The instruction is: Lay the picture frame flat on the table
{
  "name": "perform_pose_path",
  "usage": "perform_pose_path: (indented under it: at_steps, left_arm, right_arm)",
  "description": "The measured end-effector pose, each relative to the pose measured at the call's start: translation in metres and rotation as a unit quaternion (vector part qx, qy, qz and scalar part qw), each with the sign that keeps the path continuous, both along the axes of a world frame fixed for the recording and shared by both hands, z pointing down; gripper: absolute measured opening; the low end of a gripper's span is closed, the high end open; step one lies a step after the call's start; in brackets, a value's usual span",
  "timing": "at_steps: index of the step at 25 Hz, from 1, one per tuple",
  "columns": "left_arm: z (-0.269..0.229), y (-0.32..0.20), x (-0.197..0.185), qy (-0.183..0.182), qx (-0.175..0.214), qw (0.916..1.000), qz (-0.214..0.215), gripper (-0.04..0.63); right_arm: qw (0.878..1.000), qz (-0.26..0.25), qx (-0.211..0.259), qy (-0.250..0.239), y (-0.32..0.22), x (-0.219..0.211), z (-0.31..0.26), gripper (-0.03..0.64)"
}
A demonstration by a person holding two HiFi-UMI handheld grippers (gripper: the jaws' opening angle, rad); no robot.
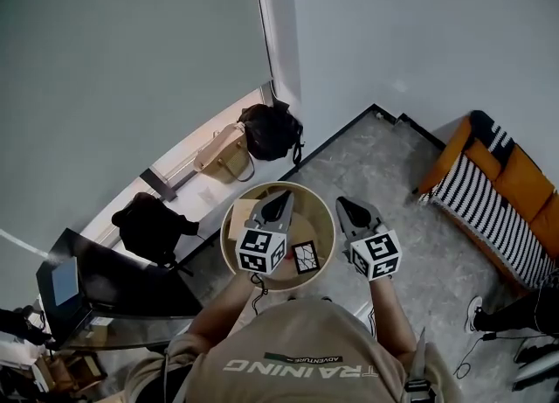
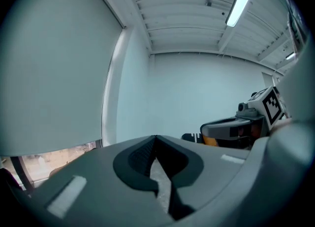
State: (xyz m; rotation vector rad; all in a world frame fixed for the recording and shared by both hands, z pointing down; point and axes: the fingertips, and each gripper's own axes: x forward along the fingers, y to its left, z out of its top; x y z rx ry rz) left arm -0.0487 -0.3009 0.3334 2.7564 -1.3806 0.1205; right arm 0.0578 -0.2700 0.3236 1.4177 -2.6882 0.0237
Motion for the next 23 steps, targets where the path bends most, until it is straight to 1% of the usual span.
perform_pose_path:
  at_steps: [7, 12, 23]
  left_arm:
    - [0.02, 0.0, 0.005, -0.001, -0.025, 0.9996, 0.013, 0.006]
    - [0.025, 0.0, 0.012, -0.012, -0.025, 0.9993, 0.024, 0.007]
    - [0.031, -0.004, 0.019, -0.009, -0.027, 0.999, 0.034, 0.006]
  right_arm:
    - [1.0, -0.018, -0.005, 0.019, 0.001, -0.009, 0.008, 0.008]
    - [0.999, -0.021, -0.017, 0.025, 0.004, -0.01, 0.017, 0.008]
    - [0.998, -0.03, -0.035, 0.032, 0.002, -0.012, 0.023, 0.008]
